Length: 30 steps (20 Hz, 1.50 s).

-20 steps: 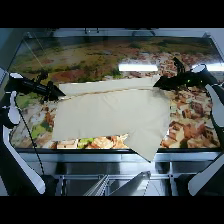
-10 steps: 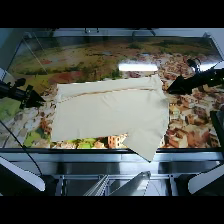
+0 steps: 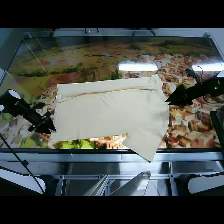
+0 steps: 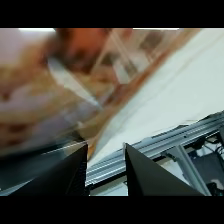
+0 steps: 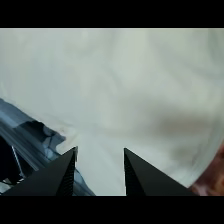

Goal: Fold the shirts.

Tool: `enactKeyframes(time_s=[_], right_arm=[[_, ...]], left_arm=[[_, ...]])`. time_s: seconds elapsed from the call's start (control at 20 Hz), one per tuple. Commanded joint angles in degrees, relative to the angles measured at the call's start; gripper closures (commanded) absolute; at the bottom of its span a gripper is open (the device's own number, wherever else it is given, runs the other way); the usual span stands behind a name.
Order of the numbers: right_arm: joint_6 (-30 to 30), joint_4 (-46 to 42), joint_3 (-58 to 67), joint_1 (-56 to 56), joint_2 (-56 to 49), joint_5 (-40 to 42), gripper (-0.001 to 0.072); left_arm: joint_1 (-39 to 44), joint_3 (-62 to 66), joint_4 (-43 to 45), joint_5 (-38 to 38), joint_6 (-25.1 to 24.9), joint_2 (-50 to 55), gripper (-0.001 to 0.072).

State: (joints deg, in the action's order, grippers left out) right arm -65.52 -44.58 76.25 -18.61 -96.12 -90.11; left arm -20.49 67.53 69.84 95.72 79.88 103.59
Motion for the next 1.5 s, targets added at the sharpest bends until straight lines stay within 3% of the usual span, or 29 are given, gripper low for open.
enactKeyframes(time_s=[0.0, 0.15, 0.25, 0.3, 0.35, 0.7, 0.75, 0.8, 0.85, 0.9, 0.95, 1.25, 1.45], right_arm=[[1.0, 1.7, -9.3, -0.7, 8.5, 1.3, 0.0377], [-2.4, -0.6, -22.6, -3.9, 18.9, 6.4, 0.0377], [-6.8, -4.3, -32.2, -6.2, 25.0, 13.5, 0.0328], [-6.7, -4.3, -36.4, -6.6, 26.8, 16.0, 0.0212], [-6.5, -4.3, -39.8, -6.3, 27.1, 18.1, 0.0126], [-5.9, -0.1, -46.3, 4.2, 17.1, 24.3, 0.0144], [-3.1, 3.7, -46.3, 5.7, 16.2, 24.2, 0.0241], [-0.3, 7.4, -46.3, 6.5, 16.0, 23.2, 0.0484], [2.5, 11.3, -46.2, 6.5, 16.4, 21.3, 0.0575], [4.3, 14.2, -45.8, 6.2, 17.2, 19.0, 0.0584], [5.2, 15.2, -45.2, 5.6, 18.8, 16.5, 0.0668], [1.6, 14.9, -35.5, -6.4, 30.2, 10.6, 0.0694], [2.7, 17.5, -28.1, -2.8, 25.2, 17.5, 0.0694]], left_arm=[[4.6, -2.6, 2.3, -4.9, -0.9, -0.3, 0.0455], [6.6, -0.7, 2.1, -6.1, -1.0, -0.2, 0.0456], [7.3, 0.2, 2.0, -6.7, -1.6, 0.1, 0.0480], [7.6, 0.5, 2.1, -6.5, -1.9, 0.4, 0.0646], [7.6, 0.6, 2.0, -6.4, -2.1, 0.6, 0.0686], [7.6, 0.6, 2.1, -5.9, -3.1, 0.6, 0.0682], [7.6, 0.6, 1.6, -5.5, -4.2, 0.5, 0.0681], [7.4, 0.6, -0.7, -4.2, -7.0, 0.5, 0.0682], [6.8, 0.6, -4.3, -2.8, -9.6, 0.2, 0.0682], [5.6, 0.6, -8.5, -1.9, -10.9, -0.3, 0.0682], [4.0, 0.6, -11.7, -1.6, -11.5, -1.3, 0.0682], [-6.3, 0.6, -13.4, 0.5, -11.4, -6.6, 0.0682], [-7.6, 1.4, -23.8, -0.5, -13.1, -6.0, 0.0682]])
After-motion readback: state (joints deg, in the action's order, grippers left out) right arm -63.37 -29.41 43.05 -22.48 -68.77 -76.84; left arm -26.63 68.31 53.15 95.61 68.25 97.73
